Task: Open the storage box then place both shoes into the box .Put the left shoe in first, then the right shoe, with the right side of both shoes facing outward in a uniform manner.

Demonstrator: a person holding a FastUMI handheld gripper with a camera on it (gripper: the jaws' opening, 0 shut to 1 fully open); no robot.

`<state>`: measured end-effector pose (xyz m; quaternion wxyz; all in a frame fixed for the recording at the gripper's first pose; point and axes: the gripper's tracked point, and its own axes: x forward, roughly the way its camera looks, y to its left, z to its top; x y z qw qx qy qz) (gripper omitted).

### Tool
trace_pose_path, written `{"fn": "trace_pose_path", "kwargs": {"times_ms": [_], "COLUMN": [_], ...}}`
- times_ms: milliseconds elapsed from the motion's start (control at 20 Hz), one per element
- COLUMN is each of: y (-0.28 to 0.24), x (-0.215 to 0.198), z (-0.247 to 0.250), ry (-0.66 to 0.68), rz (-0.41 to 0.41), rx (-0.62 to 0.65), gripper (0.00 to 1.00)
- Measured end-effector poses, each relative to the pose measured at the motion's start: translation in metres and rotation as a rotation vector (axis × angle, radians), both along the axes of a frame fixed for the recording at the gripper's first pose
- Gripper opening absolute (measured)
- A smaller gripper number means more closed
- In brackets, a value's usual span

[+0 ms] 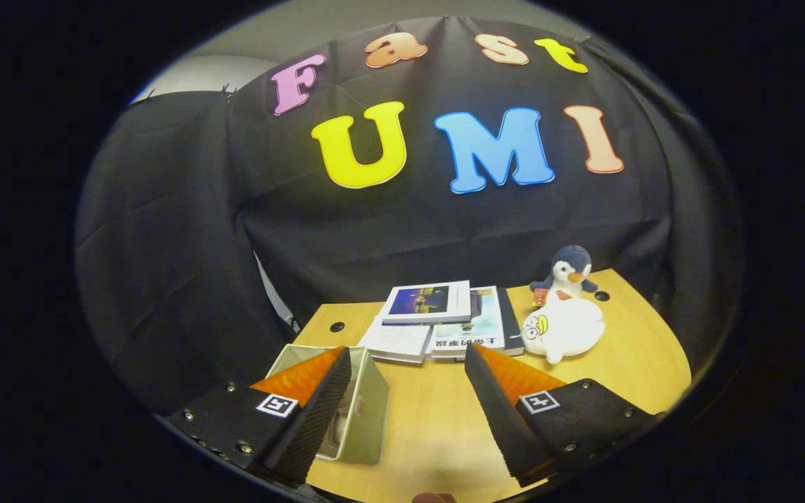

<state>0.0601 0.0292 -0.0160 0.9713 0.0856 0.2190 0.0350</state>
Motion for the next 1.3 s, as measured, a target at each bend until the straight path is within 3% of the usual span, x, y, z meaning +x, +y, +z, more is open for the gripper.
{"fn": "trace_pose_path", "kwargs": {"times_ms": [400,700,900,1300], "y": [-0.101,-0.157,-0.176,-0.175], "x": [-0.037,-0.061,-0.068,-0.070], "z": [0.026,0.031,0.035,0.038], "ry": [-0.130,-0.174,-0.190,-0.223], "rz": [-0.125,-0.212,-0.245,-0.226], "rx": [-0.113,-0.131,-0.122,-0.125], "gripper": [0.99,0.99,0.99,0.99]}}
